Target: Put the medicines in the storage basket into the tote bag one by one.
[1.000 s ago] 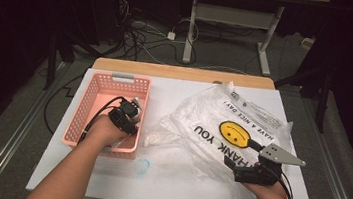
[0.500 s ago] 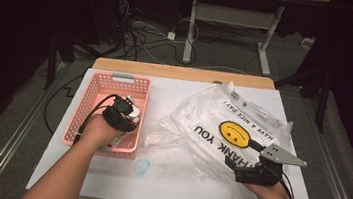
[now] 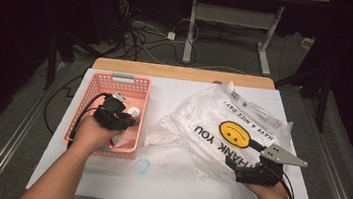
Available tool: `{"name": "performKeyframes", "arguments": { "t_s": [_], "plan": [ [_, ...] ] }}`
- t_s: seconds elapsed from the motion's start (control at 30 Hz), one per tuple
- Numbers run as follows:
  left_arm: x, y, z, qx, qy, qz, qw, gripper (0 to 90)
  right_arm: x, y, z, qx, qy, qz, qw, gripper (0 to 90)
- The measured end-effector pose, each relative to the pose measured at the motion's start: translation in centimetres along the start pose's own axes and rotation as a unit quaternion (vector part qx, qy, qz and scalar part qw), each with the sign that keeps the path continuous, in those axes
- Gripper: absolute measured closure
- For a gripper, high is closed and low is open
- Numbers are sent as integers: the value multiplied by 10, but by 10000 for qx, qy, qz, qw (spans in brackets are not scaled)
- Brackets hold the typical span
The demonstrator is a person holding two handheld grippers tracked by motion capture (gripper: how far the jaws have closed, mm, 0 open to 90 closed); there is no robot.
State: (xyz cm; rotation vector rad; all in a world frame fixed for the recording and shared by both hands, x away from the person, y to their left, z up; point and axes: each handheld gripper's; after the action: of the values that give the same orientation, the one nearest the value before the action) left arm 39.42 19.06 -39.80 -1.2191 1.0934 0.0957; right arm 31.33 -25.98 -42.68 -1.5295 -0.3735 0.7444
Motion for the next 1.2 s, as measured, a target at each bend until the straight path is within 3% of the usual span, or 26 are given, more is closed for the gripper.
{"name": "performKeyframes", "arguments": {
  "t_s": [0.27, 0.53, 0.8, 0.93, 1.03, 1.13, 1.2],
  "plan": [
    [-16, 9, -7, 13, 2, -501, 9987, 659, 0, 0, 2, -20, -13, 16, 10000, 0],
    [-25, 21, -16, 92, -29, -1010, 9948, 659, 1, 0, 2, -74, -29, 33, 10000, 0],
    [-31, 37, -19, 27, -35, -1484, 9889, 659, 4, 2, 5, -106, -61, 126, 9998, 0],
    [-35, 45, -19, -28, -46, -1758, 9844, 659, 5, 3, 6, -139, -73, 169, 9997, 0],
    [-39, 47, -19, 31, -90, -1870, 9823, 659, 6, 3, 7, -155, -87, 198, 9996, 0],
    [-43, 51, -17, -138, -11, -2119, 9772, 659, 7, 4, 8, -193, -119, 225, 9995, 0],
    [-44, 52, -15, -182, 37, -2174, 9759, 659, 8, 4, 9, -204, -139, 243, 9994, 0]
  ]
}}
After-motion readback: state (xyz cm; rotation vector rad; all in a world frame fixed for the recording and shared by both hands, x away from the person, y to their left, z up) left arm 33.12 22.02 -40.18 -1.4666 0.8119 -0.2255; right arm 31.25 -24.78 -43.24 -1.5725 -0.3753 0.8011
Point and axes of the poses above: each handheld gripper's, and its own axes: x roughly forward along the jaws, y roughly out of its underside, z roughly to its left, and after that the axes turned 9 degrees about -z, right-handed
